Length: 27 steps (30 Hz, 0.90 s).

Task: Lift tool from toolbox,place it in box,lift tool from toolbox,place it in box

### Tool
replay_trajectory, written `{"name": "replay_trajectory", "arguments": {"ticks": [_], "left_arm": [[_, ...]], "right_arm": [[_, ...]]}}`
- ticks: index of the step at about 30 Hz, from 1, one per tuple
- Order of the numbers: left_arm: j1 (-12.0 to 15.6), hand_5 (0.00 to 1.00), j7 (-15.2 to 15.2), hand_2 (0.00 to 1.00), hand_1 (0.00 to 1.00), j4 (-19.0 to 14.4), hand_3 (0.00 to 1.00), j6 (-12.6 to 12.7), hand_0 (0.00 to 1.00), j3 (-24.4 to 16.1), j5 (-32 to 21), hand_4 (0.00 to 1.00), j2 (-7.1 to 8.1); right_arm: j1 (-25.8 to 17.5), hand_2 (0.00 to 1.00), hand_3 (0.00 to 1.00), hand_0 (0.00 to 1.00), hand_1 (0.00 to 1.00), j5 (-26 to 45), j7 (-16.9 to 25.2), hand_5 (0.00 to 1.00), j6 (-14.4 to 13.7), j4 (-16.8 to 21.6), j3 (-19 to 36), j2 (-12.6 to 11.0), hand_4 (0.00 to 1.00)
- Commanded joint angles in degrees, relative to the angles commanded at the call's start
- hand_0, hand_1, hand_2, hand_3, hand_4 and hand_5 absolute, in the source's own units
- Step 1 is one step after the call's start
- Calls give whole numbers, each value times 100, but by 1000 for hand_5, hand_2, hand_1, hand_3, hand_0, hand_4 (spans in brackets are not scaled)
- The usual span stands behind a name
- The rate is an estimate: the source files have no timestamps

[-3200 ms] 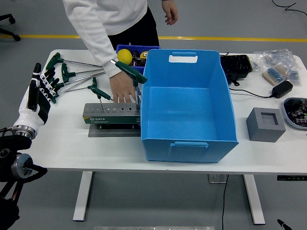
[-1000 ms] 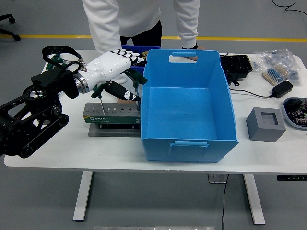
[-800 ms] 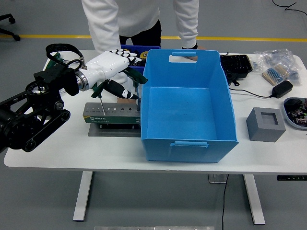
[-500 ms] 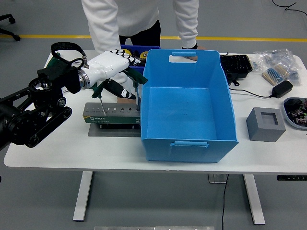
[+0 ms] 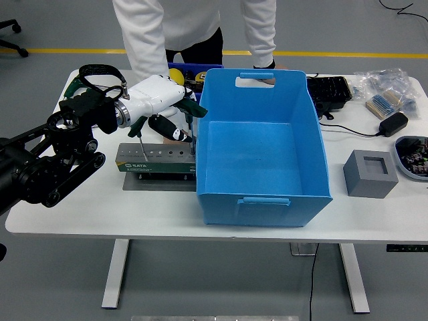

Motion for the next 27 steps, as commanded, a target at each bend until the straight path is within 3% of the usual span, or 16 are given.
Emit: {"name": "replay_trajectory", "arguments": {"ticks": [1, 2, 7, 8, 13, 14, 19, 20, 27], "left_arm": [[-1, 501, -11, 400, 409, 12, 584, 25, 691, 6, 4, 998, -8], [0, 498, -17, 322, 327, 21, 473, 44, 485, 7, 9, 998, -13], [7, 498, -26, 322, 327, 144, 473, 126, 485, 24, 31, 998, -49], [5, 493, -23, 277, 270, 158, 383, 132, 422, 26, 34, 998, -52], [-42, 493, 57, 277, 270, 235, 383, 152, 422, 64, 78, 998, -63], [-52, 491, 82, 237, 216, 244, 334, 147, 357, 68, 88, 998, -64], [-93, 491, 198, 237, 216, 283, 334, 162, 357, 74, 95, 998, -73], [-100, 490, 220, 197, 170, 288, 285, 174, 298, 77, 90, 998, -76], [-99, 485, 453, 175, 142, 361, 253, 189, 264, 126, -459, 998, -90]], "right_arm": [[-1, 812, 683, 760, 761, -3, 2, 767, -2, 0, 4, 0, 904], [-2, 810, 677, 754, 757, -5, 4, 766, -3, 1, 6, 0, 903], [-4, 810, 677, 754, 757, -23, 18, 766, -13, 2, 15, -2, 903], [-4, 810, 675, 755, 757, -24, 21, 765, -14, 2, 15, -2, 904], [8, 810, 675, 755, 757, -26, 41, 765, -23, 3, 15, -10, 904], [11, 809, 669, 749, 751, -21, 46, 763, -25, 3, 12, -11, 902], [23, 809, 669, 749, 751, -17, 67, 763, -38, 2, 12, -20, 902], [24, 805, 665, 748, 750, -20, 68, 763, -40, 1, 15, -19, 902], [30, 804, 662, 746, 748, -85, 66, 764, -45, -3, 40, -21, 902]]}}
